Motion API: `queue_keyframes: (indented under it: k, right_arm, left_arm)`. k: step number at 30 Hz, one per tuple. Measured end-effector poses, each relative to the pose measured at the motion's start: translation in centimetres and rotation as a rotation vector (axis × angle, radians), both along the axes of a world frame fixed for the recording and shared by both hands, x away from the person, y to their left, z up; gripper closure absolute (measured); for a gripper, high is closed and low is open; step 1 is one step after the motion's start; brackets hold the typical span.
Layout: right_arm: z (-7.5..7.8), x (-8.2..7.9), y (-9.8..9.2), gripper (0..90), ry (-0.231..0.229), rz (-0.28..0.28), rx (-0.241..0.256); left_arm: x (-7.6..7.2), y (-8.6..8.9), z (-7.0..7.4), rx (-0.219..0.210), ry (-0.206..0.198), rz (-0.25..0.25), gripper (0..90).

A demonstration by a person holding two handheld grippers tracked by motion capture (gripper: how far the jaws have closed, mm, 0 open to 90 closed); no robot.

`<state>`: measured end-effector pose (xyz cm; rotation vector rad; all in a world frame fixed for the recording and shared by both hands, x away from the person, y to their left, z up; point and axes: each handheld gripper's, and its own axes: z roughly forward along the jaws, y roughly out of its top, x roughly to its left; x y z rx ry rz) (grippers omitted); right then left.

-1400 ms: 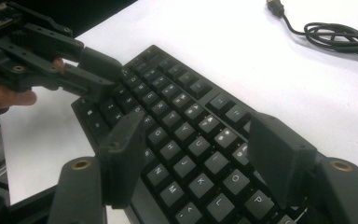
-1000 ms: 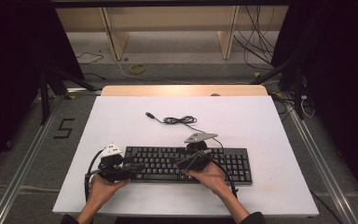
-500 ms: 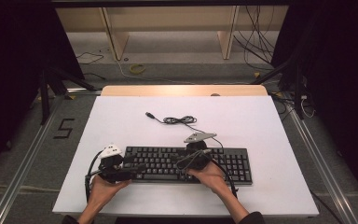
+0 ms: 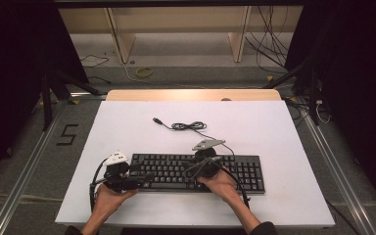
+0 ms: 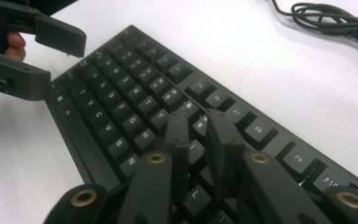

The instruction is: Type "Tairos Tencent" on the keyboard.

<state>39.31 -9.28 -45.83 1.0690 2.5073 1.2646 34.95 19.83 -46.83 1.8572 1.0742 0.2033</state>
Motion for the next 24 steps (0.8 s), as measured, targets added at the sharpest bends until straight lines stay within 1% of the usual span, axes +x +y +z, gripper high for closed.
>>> queue_keyframes:
  k: [7,12,18,19,24]
  right_arm:
    - [-0.4,0.0,0.3,86.4,0.002,0.003,-0.017]
    - [-0.8,0.1,0.7,89.7,0.007,0.007,-0.029]
    - [-1.2,0.3,1.0,90.0,0.009,0.006,-0.037]
    - [-1.2,0.3,1.0,90.0,0.017,0.005,-0.038]
    - [-1.6,0.3,1.3,90.0,0.017,0.014,-0.051]
  left_arm:
    - [0.0,0.0,0.0,-0.011,-0.002,-0.006,28.5]
    - [0.0,0.0,0.0,-0.012,-0.001,-0.008,28.4]
    - [0.0,0.0,0.0,-0.010,0.000,-0.009,28.5]
    - [0.0,0.0,0.0,-0.009,-0.001,-0.008,28.5]
    - [0.0,0.0,0.0,-0.005,0.001,-0.011,28.6]
